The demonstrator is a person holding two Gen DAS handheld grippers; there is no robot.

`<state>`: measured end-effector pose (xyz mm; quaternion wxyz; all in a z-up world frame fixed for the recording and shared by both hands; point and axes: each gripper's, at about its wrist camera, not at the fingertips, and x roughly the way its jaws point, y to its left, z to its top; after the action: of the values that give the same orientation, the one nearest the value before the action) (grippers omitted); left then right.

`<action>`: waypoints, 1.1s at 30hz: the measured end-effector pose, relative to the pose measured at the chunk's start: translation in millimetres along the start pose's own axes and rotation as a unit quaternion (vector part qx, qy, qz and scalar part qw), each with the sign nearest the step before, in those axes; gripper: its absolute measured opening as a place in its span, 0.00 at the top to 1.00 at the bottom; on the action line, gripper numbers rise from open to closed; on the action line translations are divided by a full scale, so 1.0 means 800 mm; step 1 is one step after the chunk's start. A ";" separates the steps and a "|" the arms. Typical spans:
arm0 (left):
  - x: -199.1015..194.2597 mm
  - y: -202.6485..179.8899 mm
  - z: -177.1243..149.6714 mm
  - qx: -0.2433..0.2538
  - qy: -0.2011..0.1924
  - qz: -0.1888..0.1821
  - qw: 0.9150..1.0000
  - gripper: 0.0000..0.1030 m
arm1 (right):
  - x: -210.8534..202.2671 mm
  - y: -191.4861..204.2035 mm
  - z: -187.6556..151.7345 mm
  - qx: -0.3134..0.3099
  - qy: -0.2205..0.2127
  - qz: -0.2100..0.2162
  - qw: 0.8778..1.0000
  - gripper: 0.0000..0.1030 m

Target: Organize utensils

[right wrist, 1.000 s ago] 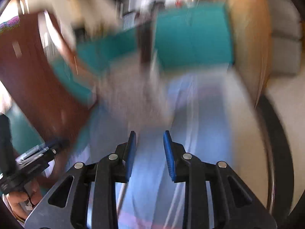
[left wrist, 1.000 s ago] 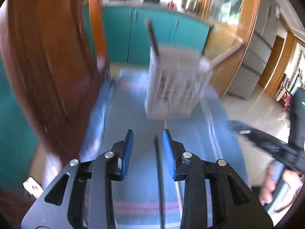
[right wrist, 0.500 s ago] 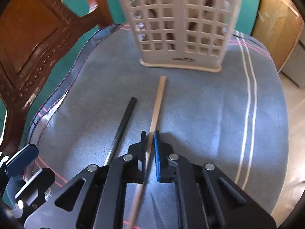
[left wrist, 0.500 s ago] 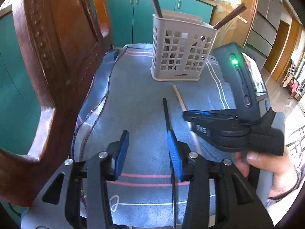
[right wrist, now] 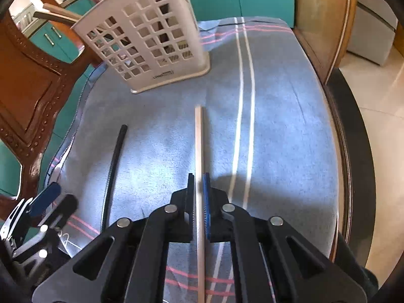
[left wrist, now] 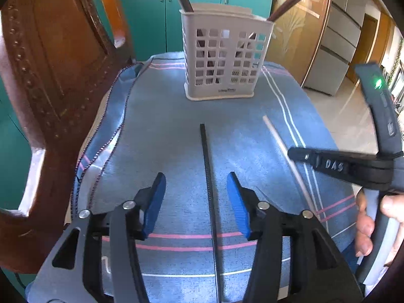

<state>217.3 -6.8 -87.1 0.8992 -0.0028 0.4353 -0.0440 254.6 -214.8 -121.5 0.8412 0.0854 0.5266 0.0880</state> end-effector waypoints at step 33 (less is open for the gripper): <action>0.093 -0.025 0.037 0.036 0.081 0.033 0.995 0.90 | 0.056 0.030 0.044 -0.096 -0.020 -0.052 0.994 0.65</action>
<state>284.8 -33.9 -126.0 0.8613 0.0472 0.5050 -0.0301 303.8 -182.7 -139.6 0.8591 -0.0216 0.5029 0.0922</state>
